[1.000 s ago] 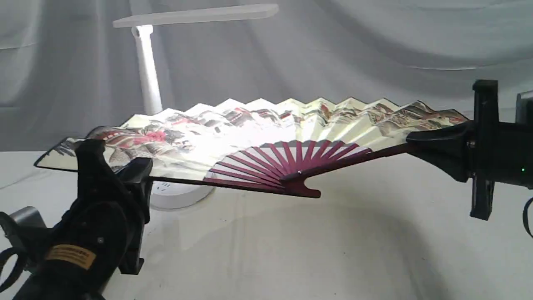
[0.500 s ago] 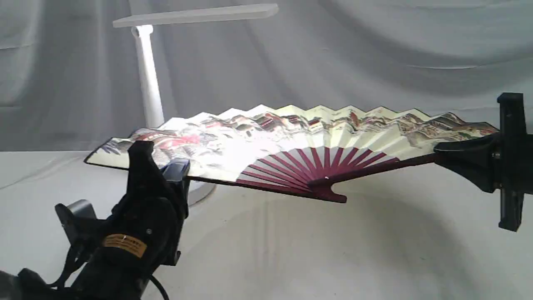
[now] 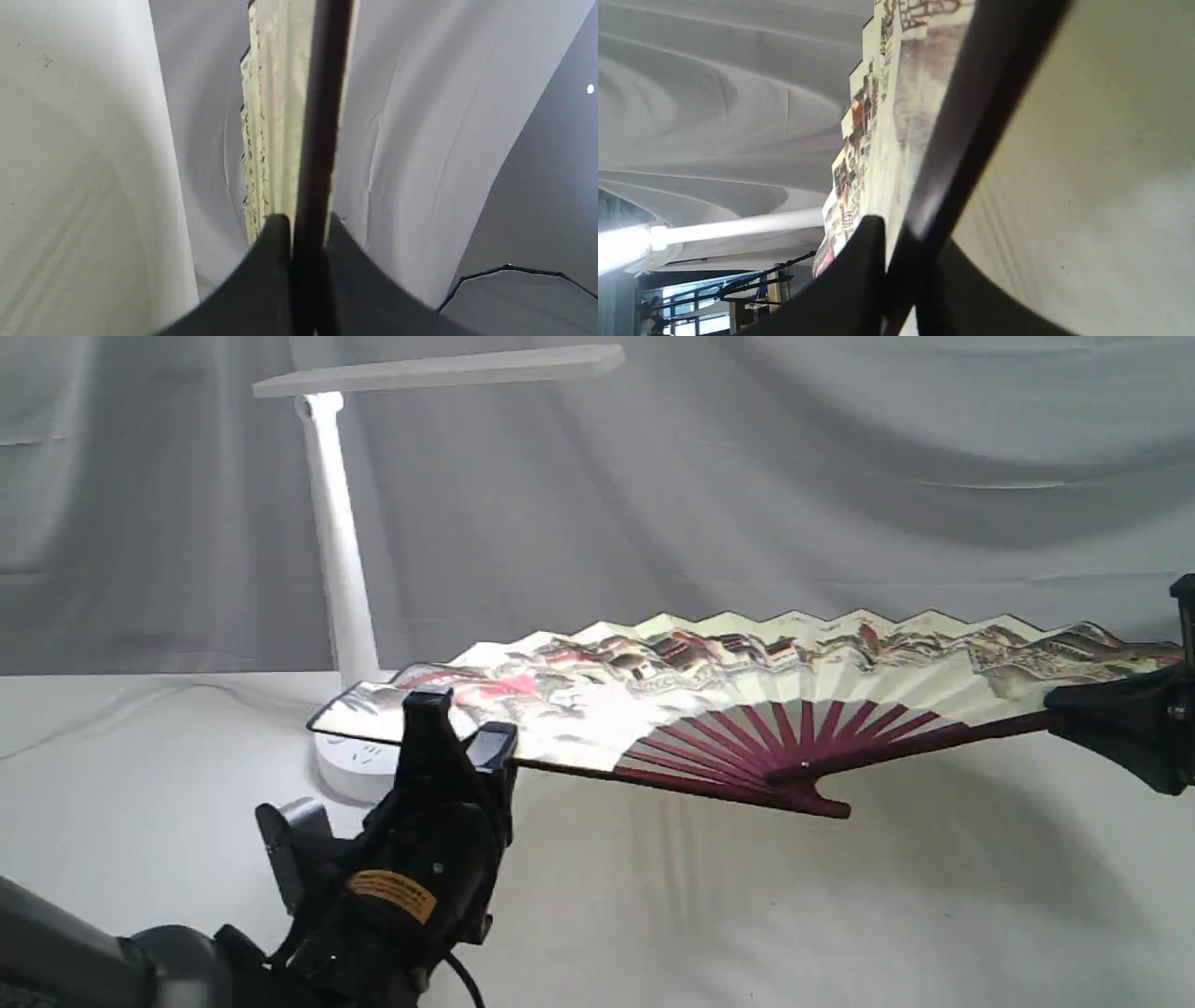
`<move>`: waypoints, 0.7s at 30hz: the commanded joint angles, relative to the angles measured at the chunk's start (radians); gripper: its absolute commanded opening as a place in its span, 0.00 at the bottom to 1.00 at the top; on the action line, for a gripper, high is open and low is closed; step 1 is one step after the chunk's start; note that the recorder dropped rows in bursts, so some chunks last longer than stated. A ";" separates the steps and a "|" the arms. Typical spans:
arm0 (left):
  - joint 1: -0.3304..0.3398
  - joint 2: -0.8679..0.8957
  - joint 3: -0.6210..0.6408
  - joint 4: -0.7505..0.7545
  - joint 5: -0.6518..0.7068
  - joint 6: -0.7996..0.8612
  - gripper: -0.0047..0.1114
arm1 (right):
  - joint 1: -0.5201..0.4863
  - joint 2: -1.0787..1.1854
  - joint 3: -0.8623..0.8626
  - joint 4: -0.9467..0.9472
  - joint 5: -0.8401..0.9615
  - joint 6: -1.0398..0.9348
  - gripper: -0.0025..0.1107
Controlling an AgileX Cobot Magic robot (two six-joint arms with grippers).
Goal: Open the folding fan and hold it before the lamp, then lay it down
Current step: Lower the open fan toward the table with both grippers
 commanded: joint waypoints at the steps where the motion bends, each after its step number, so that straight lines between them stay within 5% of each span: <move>1: -0.001 0.030 -0.039 -0.095 -0.069 -0.031 0.04 | -0.021 0.052 0.006 -0.045 -0.132 -0.050 0.02; 21: -0.009 0.147 -0.061 -0.094 -0.042 -0.080 0.05 | -0.021 0.222 0.006 -0.031 -0.147 -0.146 0.02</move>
